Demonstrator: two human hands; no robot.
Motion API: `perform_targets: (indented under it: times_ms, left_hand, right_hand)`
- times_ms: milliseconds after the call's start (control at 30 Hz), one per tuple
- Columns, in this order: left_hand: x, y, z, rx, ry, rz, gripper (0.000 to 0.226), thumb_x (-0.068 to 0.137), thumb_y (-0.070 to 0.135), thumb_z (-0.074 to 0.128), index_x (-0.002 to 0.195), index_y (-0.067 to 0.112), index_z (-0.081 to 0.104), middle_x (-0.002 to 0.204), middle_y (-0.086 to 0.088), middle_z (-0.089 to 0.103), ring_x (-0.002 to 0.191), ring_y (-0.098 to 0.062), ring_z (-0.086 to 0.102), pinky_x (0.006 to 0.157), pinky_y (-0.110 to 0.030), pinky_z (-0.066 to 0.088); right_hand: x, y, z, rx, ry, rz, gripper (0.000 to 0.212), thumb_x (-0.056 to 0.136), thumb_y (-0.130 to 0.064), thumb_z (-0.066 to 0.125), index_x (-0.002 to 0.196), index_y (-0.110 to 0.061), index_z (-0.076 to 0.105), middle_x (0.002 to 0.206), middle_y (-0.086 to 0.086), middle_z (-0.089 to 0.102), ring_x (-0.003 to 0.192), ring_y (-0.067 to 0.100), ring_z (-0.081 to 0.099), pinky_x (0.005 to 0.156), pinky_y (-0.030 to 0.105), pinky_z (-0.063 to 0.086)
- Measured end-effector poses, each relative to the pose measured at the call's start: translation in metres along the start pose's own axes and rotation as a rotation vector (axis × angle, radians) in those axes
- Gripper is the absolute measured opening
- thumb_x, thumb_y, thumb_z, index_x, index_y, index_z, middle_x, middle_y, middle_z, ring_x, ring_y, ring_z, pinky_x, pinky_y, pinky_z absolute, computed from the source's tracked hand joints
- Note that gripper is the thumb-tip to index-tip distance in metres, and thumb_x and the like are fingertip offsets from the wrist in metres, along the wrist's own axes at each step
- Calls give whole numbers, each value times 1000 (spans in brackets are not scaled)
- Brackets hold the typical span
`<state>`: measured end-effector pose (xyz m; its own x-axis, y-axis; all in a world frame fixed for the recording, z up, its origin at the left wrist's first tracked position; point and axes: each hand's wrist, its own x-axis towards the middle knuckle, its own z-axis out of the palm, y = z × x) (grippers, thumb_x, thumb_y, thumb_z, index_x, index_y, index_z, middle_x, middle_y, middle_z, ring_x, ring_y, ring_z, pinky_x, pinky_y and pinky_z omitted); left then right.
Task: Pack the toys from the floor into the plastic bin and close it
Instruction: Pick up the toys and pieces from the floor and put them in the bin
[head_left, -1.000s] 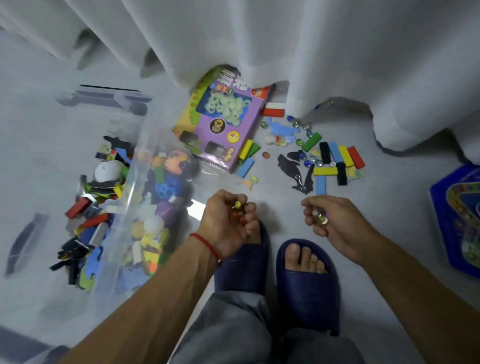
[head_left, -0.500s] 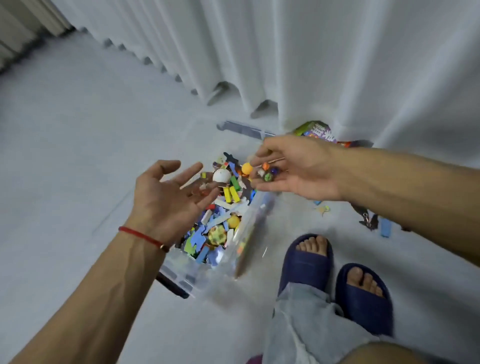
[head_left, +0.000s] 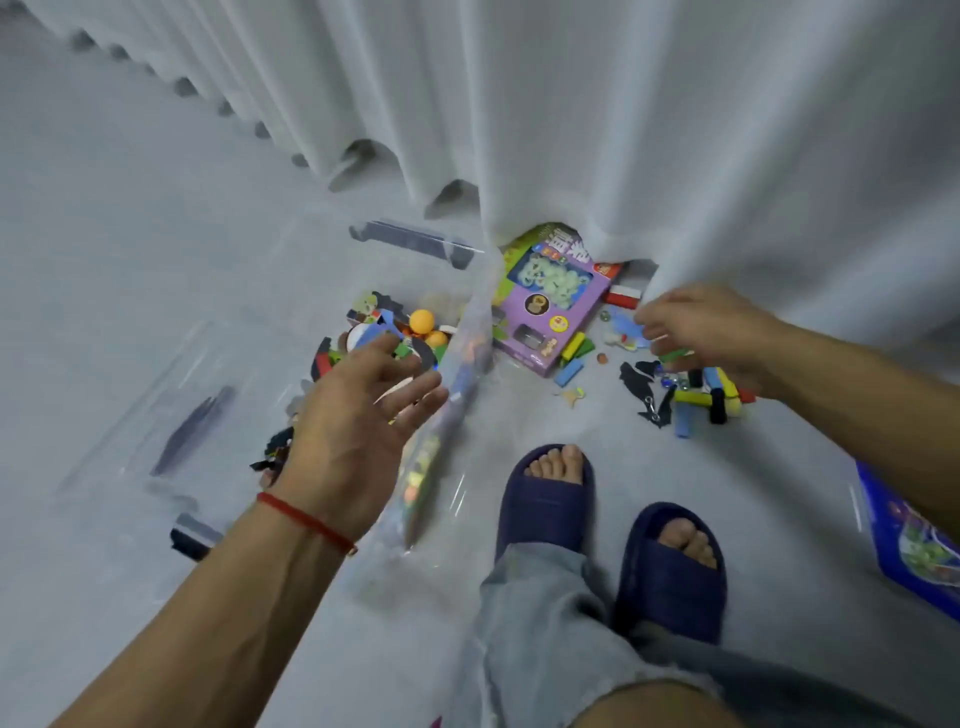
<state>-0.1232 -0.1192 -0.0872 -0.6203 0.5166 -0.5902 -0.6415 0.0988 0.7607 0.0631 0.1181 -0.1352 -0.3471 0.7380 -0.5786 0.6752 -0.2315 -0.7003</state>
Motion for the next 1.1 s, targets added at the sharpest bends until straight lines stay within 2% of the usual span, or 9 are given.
perform_targets:
  times_ms: [67,167,333,467,700,833,900,1000,1100]
  left_hand:
    - [13,-33,29,147,-75,-24,32,94,5,53,125,6,59,114,-15,65,103,-33,67,89,-46,58]
    - [50,-90,62,482,-155,-23,30,93,3,54,121,9,61,114,-15,64,99,-29,65,84,-43,59]
    - [131,-176,80,1240,-285,269,41,85,13,63,126,21,63,123,0,62,106,-18,61,93,-26,46]
    - [185,-213,82,1552,-394,609,45,82,8,67,127,11,64,132,-12,58,118,-32,55,103,-34,41]
    - [208,-244,81,1678,-405,850,17,87,11,68,103,7,72,124,-18,55,113,-37,53,95,-43,50]
    - [204,-246,83,1554,-401,727,14,88,13,69,101,11,73,126,-15,51,108,-35,57,93,-46,52]
    - [199,-247,86,1530,-438,720,14,89,14,70,102,11,74,127,-14,51,105,-30,59,95,-34,52]
    - [193,-247,88,1506,-464,673,14,88,12,71,102,10,74,129,-12,50,103,-20,56,89,1,33]
    - [191,-251,87,1493,-497,633,17,85,10,72,102,10,73,130,-11,48,102,-17,55,83,11,25]
  right_hand:
    - [18,47,-27,-207,122,40,24,81,-26,64,94,-8,72,90,11,69,74,24,62,69,38,57]
    - [28,116,-43,-568,155,112,23,90,-27,62,110,-16,68,118,13,66,104,33,60,82,35,46]
    - [44,212,4,-478,99,125,61,88,-35,69,140,-13,46,137,17,54,121,34,54,99,41,46]
    - [57,226,48,-423,258,-34,78,86,-33,72,148,-15,28,139,19,38,122,35,43,96,47,47]
    - [93,216,61,-813,401,-180,51,94,-51,57,138,-28,44,135,16,37,113,34,45,69,41,51]
    - [99,219,67,-795,442,-216,34,94,-42,60,122,-22,57,133,14,43,112,33,46,64,39,50]
    - [97,222,71,-773,453,-229,30,92,-38,63,117,-21,60,131,13,45,111,33,46,68,40,50]
    - [90,232,70,-698,443,-272,25,90,-34,67,111,-20,63,129,10,47,110,30,46,76,39,50]
    - [81,243,70,-614,439,-310,18,88,-26,71,103,-19,64,126,6,48,110,26,46,84,37,50]
